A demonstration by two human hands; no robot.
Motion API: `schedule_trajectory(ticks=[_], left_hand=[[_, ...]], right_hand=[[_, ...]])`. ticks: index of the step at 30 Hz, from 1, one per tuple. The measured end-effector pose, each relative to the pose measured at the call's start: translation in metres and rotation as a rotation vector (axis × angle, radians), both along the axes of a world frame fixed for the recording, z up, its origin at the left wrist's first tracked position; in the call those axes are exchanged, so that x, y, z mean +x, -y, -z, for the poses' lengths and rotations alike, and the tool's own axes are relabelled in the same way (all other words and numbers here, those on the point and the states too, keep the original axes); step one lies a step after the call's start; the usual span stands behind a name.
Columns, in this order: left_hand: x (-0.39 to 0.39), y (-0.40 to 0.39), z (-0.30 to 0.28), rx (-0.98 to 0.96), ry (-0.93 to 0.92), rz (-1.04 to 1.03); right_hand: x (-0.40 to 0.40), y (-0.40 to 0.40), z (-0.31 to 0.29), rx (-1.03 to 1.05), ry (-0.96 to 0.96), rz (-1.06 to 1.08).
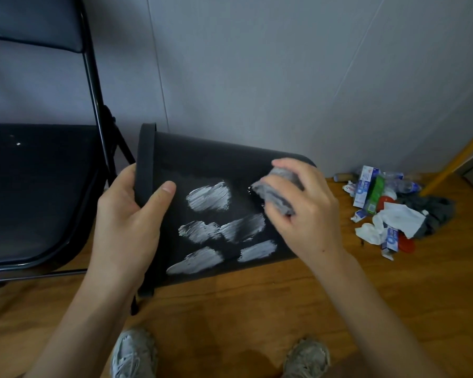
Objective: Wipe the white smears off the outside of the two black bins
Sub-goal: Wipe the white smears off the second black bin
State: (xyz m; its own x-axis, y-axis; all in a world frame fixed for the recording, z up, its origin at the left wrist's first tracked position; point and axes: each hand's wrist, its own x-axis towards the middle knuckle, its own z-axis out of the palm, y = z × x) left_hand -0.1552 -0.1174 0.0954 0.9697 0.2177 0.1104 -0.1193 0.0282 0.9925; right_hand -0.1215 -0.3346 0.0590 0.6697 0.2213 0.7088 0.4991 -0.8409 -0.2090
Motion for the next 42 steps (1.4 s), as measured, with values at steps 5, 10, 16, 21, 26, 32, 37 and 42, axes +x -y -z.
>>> schedule_trajectory(ticks=[5, 10, 16, 21, 26, 32, 37, 42], left_hand=[[-0.001, 0.0, -0.001, 0.025, 0.019, 0.006], [-0.002, 0.001, 0.0, 0.07, 0.011, 0.016], [-0.002, -0.003, 0.001, 0.094, 0.038, 0.005], [0.0, -0.002, 0.001, 0.084, 0.04, 0.009], [-0.001, -0.005, 0.0, 0.078, 0.054, 0.007], [-0.002, -0.002, 0.002, 0.085, 0.043, 0.003], [-0.003, 0.003, 0.003, 0.088, 0.024, 0.007], [-0.004, 0.002, 0.004, 0.1, 0.023, 0.008]], right_hand=[[0.003, -0.014, -0.002, -0.031, -0.011, -0.027], [0.0, -0.004, 0.0, -0.032, -0.028, 0.003], [-0.006, -0.01, 0.001, -0.119, -0.029, -0.058], [0.001, -0.018, -0.003, -0.061, -0.041, 0.001], [-0.008, -0.015, 0.002, -0.095, -0.03, -0.065], [0.001, -0.023, -0.004, -0.031, -0.038, 0.024], [0.002, -0.018, -0.004, -0.054, -0.071, 0.029], [-0.007, -0.016, -0.001, -0.08, -0.057, -0.028]])
